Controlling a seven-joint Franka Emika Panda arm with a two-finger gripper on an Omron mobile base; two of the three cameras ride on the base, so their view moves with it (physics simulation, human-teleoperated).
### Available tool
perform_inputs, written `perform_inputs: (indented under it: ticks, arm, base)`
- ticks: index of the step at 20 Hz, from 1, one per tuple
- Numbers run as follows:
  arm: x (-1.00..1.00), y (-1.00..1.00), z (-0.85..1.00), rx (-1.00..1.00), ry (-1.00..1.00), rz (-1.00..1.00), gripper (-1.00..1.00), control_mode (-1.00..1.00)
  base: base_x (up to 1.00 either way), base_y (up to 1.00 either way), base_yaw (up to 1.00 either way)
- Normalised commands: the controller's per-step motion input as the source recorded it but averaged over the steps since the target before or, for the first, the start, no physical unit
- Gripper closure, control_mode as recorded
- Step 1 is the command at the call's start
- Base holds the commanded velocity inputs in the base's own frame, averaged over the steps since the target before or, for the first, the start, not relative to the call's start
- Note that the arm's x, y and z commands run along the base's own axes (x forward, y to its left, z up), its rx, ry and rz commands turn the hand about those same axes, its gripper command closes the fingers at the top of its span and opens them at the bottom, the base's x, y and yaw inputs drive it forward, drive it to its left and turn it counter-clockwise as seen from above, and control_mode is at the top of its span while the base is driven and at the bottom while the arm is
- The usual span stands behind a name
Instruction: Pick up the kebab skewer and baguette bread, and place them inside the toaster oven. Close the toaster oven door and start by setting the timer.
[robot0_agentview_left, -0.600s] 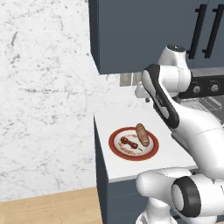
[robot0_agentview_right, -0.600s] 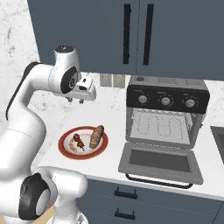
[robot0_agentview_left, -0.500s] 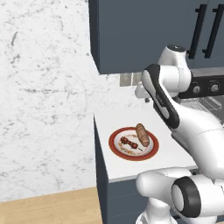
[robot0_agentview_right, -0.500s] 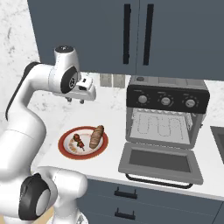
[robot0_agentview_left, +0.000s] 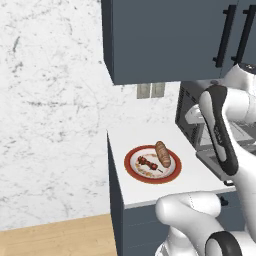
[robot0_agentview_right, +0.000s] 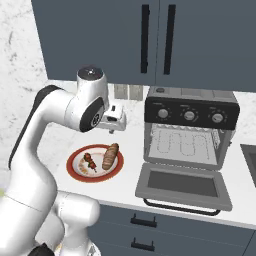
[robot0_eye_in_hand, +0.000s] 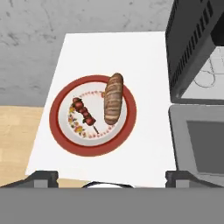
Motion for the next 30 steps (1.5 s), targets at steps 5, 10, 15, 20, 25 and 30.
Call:
perform_inputs:
  ticks: [5, 10, 15, 20, 25, 30]
  arm:
    - [-0.34, -0.91, -0.13, 0.01, -0.16, 0.16, -1.00, -1.00]
    - [-0.11, -0.81, -0.15, 0.00, -0.29, 0.18, -1.00, -1.00]
    - [-0.05, -0.57, -0.31, 0.00, -0.32, 0.13, -1.00, -1.00]
    - [0.28, -0.59, -0.15, 0.01, -0.22, 0.11, -1.00, -1.00]
    - [0.87, -0.33, 0.00, 0.05, 0.00, 0.02, -1.00, -1.00]
    - [0.75, -0.07, -0.56, 0.05, 0.00, 0.01, -1.00, -1.00]
  base:
    - [0.00, 0.00, 0.00]
    - [0.00, 0.00, 0.00]
    - [0.00, 0.00, 0.00]
    - [0.00, 0.00, 0.00]
    - [0.00, 0.00, 0.00]
    - [0.00, 0.00, 0.00]
